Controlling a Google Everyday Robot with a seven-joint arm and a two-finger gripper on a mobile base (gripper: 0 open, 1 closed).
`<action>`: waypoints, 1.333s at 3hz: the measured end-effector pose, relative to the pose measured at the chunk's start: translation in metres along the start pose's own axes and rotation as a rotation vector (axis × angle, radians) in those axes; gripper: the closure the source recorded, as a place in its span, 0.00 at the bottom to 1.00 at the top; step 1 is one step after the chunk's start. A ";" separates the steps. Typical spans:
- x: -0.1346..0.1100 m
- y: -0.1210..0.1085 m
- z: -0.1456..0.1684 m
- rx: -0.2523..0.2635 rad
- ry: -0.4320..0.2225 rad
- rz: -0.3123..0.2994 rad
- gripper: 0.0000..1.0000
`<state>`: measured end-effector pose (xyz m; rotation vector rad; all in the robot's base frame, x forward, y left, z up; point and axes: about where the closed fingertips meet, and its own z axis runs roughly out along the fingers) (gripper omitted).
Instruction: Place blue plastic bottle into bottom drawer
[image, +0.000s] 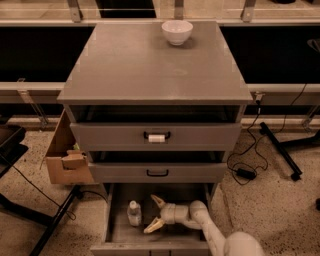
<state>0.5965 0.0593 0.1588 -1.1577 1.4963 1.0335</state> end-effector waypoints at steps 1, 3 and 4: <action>-0.003 -0.033 -0.075 0.151 0.154 0.020 0.00; -0.038 -0.067 -0.174 0.348 0.344 0.008 0.00; -0.029 -0.049 -0.183 0.328 0.418 0.022 0.00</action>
Offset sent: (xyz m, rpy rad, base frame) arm -0.1042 -0.0472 0.1217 -0.4038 0.1725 -0.0719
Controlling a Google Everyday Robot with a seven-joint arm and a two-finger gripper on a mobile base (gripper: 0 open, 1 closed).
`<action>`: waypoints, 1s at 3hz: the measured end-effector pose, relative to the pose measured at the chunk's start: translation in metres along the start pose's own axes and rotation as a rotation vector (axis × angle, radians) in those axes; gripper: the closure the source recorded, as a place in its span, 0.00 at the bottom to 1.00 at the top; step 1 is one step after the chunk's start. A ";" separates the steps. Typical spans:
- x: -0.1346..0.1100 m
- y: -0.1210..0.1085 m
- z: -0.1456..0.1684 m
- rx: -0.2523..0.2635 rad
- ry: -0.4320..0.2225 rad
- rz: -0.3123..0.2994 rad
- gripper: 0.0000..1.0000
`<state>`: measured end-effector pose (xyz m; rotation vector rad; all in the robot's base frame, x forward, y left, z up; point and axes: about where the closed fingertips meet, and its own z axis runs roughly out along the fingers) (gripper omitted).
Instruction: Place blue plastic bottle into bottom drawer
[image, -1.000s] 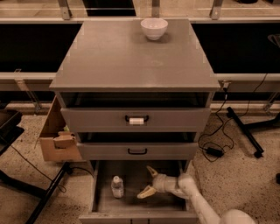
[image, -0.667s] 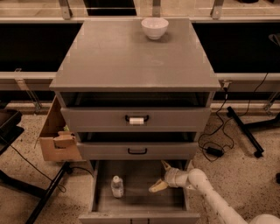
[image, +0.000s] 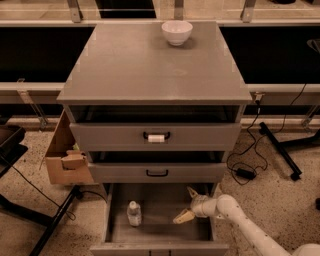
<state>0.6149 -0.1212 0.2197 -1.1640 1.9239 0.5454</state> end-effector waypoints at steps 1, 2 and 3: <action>0.026 0.037 -0.050 -0.094 0.204 -0.037 0.00; 0.028 0.051 -0.103 -0.128 0.385 -0.069 0.00; 0.020 0.050 -0.170 -0.119 0.536 -0.041 0.00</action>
Offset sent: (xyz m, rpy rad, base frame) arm -0.1401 -0.0983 0.0852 -0.5133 0.3393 0.1527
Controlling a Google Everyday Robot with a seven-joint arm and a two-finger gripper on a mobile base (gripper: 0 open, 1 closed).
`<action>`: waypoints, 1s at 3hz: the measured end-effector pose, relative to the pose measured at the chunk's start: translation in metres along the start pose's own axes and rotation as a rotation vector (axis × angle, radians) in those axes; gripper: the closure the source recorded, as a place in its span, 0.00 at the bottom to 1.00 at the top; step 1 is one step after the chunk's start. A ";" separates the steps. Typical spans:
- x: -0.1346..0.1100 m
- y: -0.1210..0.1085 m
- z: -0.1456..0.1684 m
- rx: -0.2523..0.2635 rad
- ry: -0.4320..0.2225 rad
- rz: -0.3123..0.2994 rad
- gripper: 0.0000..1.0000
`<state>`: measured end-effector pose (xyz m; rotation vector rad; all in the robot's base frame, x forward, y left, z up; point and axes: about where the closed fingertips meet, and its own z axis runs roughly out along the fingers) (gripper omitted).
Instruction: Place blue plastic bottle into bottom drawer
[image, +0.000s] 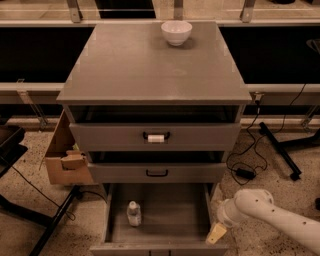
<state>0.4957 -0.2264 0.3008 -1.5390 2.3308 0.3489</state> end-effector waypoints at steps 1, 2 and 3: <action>0.022 -0.009 -0.073 0.077 0.097 0.057 0.00; 0.039 -0.015 -0.146 0.220 0.154 0.114 0.00; 0.040 -0.011 -0.238 0.443 0.215 0.115 0.00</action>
Offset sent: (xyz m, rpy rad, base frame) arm -0.0345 -0.1576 0.2155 -0.3436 -0.2236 -0.3928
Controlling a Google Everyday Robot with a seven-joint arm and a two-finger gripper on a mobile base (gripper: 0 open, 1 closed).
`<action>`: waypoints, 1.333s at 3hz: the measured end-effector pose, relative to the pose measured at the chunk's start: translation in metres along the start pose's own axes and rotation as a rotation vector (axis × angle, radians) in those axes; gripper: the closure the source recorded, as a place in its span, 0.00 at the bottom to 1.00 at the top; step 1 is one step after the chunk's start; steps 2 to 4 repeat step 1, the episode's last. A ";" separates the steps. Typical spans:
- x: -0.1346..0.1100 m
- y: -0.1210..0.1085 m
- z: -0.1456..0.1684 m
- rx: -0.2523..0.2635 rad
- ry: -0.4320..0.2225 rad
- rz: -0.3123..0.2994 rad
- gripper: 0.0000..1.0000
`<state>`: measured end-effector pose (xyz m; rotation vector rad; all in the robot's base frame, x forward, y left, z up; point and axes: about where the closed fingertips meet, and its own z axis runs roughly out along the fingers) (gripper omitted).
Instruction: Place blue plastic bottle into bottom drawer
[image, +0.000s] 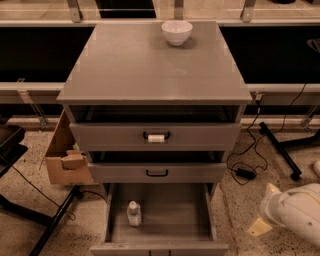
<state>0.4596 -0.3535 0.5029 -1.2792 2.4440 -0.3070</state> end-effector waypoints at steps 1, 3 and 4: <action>-0.007 -0.015 -0.077 0.205 -0.036 0.013 0.00; -0.007 -0.015 -0.077 0.205 -0.036 0.013 0.00; -0.007 -0.015 -0.077 0.205 -0.036 0.013 0.00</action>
Offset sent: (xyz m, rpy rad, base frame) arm 0.0000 0.0000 0.0000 0.0000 0.0000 0.0000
